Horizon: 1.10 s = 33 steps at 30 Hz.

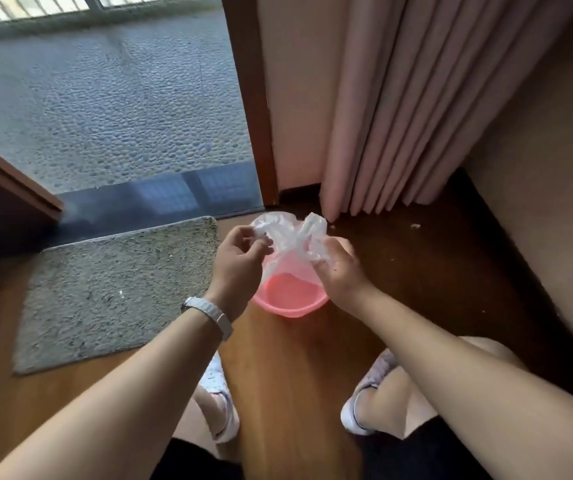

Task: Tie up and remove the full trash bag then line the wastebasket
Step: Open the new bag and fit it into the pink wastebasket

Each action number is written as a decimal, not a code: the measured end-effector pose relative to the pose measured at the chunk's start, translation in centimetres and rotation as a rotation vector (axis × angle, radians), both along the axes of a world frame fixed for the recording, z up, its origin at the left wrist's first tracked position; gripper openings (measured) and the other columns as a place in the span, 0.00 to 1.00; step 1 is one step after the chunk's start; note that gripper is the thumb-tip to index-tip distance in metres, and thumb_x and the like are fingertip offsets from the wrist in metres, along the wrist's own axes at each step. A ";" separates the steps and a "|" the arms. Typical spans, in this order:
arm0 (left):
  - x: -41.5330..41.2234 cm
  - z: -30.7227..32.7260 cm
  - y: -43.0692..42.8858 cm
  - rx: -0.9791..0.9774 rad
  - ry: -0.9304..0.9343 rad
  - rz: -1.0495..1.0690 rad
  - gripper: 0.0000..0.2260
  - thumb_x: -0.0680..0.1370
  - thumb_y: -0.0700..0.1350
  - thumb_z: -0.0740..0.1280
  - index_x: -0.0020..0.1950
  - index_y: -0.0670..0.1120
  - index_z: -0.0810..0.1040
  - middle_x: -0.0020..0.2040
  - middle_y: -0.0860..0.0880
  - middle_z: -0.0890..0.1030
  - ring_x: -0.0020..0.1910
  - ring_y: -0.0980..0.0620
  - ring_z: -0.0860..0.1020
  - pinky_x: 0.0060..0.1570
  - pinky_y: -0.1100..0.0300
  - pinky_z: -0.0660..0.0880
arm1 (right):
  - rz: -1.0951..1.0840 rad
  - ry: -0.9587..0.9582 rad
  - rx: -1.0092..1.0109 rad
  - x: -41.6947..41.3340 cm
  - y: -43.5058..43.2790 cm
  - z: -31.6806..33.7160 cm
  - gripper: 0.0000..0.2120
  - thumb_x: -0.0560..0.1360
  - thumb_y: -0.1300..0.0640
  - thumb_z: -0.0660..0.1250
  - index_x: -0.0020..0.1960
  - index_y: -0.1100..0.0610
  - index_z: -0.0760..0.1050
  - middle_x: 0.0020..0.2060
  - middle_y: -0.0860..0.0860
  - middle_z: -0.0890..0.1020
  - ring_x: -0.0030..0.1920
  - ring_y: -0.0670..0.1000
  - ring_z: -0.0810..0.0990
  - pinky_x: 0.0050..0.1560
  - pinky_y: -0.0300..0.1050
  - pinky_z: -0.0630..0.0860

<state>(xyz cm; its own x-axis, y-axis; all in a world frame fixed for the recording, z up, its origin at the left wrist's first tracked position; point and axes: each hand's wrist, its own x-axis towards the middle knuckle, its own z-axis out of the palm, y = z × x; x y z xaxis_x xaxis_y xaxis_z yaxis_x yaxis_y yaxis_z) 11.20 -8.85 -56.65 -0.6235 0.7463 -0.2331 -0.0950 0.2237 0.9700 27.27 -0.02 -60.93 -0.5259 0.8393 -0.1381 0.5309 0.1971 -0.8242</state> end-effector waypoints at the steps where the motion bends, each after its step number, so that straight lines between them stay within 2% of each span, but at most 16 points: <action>1: 0.4 -0.6 -1.1 -0.030 0.017 0.005 0.04 0.77 0.39 0.67 0.46 0.47 0.77 0.45 0.43 0.83 0.45 0.47 0.82 0.49 0.53 0.78 | -0.016 -0.012 -0.026 0.8 -1.0 -0.4 0.17 0.76 0.51 0.62 0.64 0.54 0.72 0.64 0.58 0.69 0.63 0.57 0.70 0.61 0.43 0.66; 5: 2.0 -2.3 -4.3 -0.129 0.061 -0.038 0.03 0.75 0.45 0.69 0.42 0.49 0.76 0.43 0.43 0.81 0.42 0.48 0.78 0.45 0.55 0.74 | -0.051 -0.083 -0.091 3.1 -3.7 -1.0 0.18 0.78 0.54 0.61 0.67 0.51 0.70 0.66 0.58 0.68 0.63 0.58 0.70 0.59 0.41 0.64; 7: 2.1 -3.1 -5.3 -0.164 0.091 -0.087 0.04 0.73 0.48 0.69 0.44 0.50 0.76 0.44 0.46 0.80 0.41 0.50 0.77 0.43 0.57 0.73 | -0.026 -0.103 -0.100 3.3 -3.9 -0.8 0.18 0.78 0.54 0.60 0.68 0.51 0.70 0.67 0.57 0.68 0.64 0.57 0.71 0.59 0.42 0.65; 9: 1.3 -3.8 -5.5 -0.218 0.209 -0.125 0.12 0.73 0.49 0.71 0.54 0.49 0.75 0.51 0.47 0.80 0.48 0.51 0.78 0.48 0.58 0.73 | -0.007 -0.088 -0.102 3.0 -3.6 -0.7 0.18 0.78 0.55 0.59 0.68 0.51 0.71 0.66 0.55 0.70 0.63 0.55 0.71 0.58 0.40 0.65; 11: -0.4 -4.4 -5.4 -0.253 0.416 -0.136 0.21 0.70 0.50 0.74 0.61 0.49 0.73 0.57 0.49 0.75 0.55 0.50 0.75 0.56 0.57 0.72 | 0.016 -0.056 -0.123 2.6 -3.0 -0.9 0.15 0.79 0.54 0.58 0.64 0.49 0.73 0.60 0.52 0.72 0.58 0.50 0.72 0.54 0.37 0.66; 13: -2.5 -4.9 -4.9 -0.271 0.600 -0.138 0.28 0.68 0.53 0.75 0.66 0.51 0.70 0.59 0.51 0.68 0.60 0.51 0.70 0.63 0.55 0.67 | 0.046 -0.047 -0.137 2.3 -2.2 -1.5 0.11 0.79 0.53 0.57 0.58 0.47 0.75 0.54 0.47 0.73 0.55 0.47 0.72 0.49 0.35 0.66; 16: -6.0 -5.9 -3.4 -0.336 0.722 -0.176 0.34 0.69 0.56 0.73 0.71 0.54 0.64 0.68 0.49 0.65 0.66 0.51 0.64 0.69 0.51 0.62 | 0.084 -0.078 -0.137 1.9 -0.4 -2.9 0.10 0.79 0.53 0.58 0.56 0.47 0.75 0.54 0.45 0.71 0.53 0.45 0.72 0.45 0.29 0.65; 18: -7.6 -6.8 -1.8 -0.371 0.671 -0.224 0.34 0.71 0.55 0.73 0.74 0.51 0.63 0.71 0.46 0.64 0.70 0.47 0.64 0.71 0.49 0.61 | 0.092 -0.107 -0.129 1.2 1.3 -3.7 0.08 0.79 0.54 0.59 0.52 0.44 0.75 0.55 0.46 0.71 0.52 0.44 0.73 0.44 0.26 0.65; 20: -8.6 -7.5 0.0 -0.377 0.591 -0.281 0.31 0.73 0.53 0.71 0.74 0.49 0.65 0.71 0.44 0.67 0.70 0.47 0.66 0.71 0.49 0.63 | 0.106 -0.151 -0.134 0.4 3.1 -4.5 0.08 0.78 0.55 0.59 0.50 0.46 0.76 0.56 0.48 0.73 0.53 0.47 0.75 0.49 0.34 0.70; 22: -9.4 -8.7 1.8 -0.409 0.531 -0.360 0.26 0.75 0.54 0.69 0.72 0.48 0.69 0.69 0.45 0.72 0.67 0.47 0.71 0.69 0.48 0.67 | 0.113 -0.205 -0.142 -0.3 4.9 -5.3 0.10 0.78 0.55 0.59 0.53 0.48 0.77 0.56 0.50 0.75 0.55 0.49 0.75 0.55 0.45 0.73; 23: -9.6 -9.3 2.6 -0.435 0.500 -0.407 0.25 0.76 0.56 0.67 0.70 0.47 0.71 0.67 0.45 0.75 0.65 0.47 0.74 0.67 0.46 0.69 | 0.111 -0.219 -0.146 -0.6 5.7 -5.7 0.10 0.78 0.55 0.59 0.53 0.49 0.78 0.55 0.50 0.75 0.55 0.50 0.76 0.56 0.47 0.73; 26: -9.3 -10.7 4.1 -0.521 0.456 -0.505 0.25 0.76 0.60 0.62 0.67 0.46 0.74 0.62 0.46 0.80 0.60 0.46 0.78 0.62 0.46 0.74 | 0.087 -0.171 -0.188 -1.6 7.1 -6.1 0.11 0.78 0.53 0.59 0.56 0.49 0.78 0.54 0.50 0.79 0.53 0.49 0.78 0.52 0.44 0.74; 28: -8.5 -11.4 4.6 -0.558 0.439 -0.509 0.24 0.77 0.58 0.64 0.69 0.46 0.73 0.61 0.44 0.81 0.59 0.43 0.79 0.60 0.46 0.76 | 0.101 -0.121 -0.213 -2.3 7.5 -5.8 0.11 0.78 0.54 0.59 0.54 0.48 0.78 0.50 0.48 0.82 0.50 0.48 0.80 0.50 0.45 0.77; 30: -7.5 -11.7 5.1 -0.576 0.397 -0.513 0.24 0.77 0.54 0.65 0.71 0.46 0.71 0.59 0.42 0.82 0.56 0.40 0.80 0.54 0.47 0.77 | 0.146 -0.136 -0.203 -2.6 7.5 -5.2 0.10 0.77 0.55 0.58 0.49 0.48 0.77 0.42 0.47 0.82 0.44 0.48 0.80 0.43 0.46 0.76; 31: -7.0 -11.6 5.3 -0.571 0.351 -0.509 0.24 0.76 0.52 0.65 0.70 0.45 0.71 0.56 0.42 0.83 0.52 0.42 0.82 0.49 0.49 0.78 | 0.172 -0.160 -0.186 -2.6 7.5 -4.9 0.09 0.77 0.54 0.57 0.48 0.47 0.76 0.40 0.46 0.81 0.42 0.48 0.79 0.40 0.45 0.75; 33: -6.0 -11.2 5.4 -0.562 0.245 -0.517 0.19 0.71 0.48 0.61 0.62 0.47 0.76 0.47 0.47 0.84 0.38 0.53 0.82 0.34 0.58 0.78 | 0.214 -0.202 -0.161 -2.4 7.4 -4.6 0.09 0.77 0.52 0.56 0.46 0.46 0.75 0.38 0.46 0.80 0.39 0.48 0.78 0.36 0.44 0.73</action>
<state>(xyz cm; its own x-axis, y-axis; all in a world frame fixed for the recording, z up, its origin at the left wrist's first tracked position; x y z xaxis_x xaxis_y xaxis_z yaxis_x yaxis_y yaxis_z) 5.22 -3.44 -67.85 -0.3127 0.7663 -0.5612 0.3556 0.6423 0.6789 24.84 7.36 -65.50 -0.6361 0.6716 -0.3800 0.6477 0.1972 -0.7359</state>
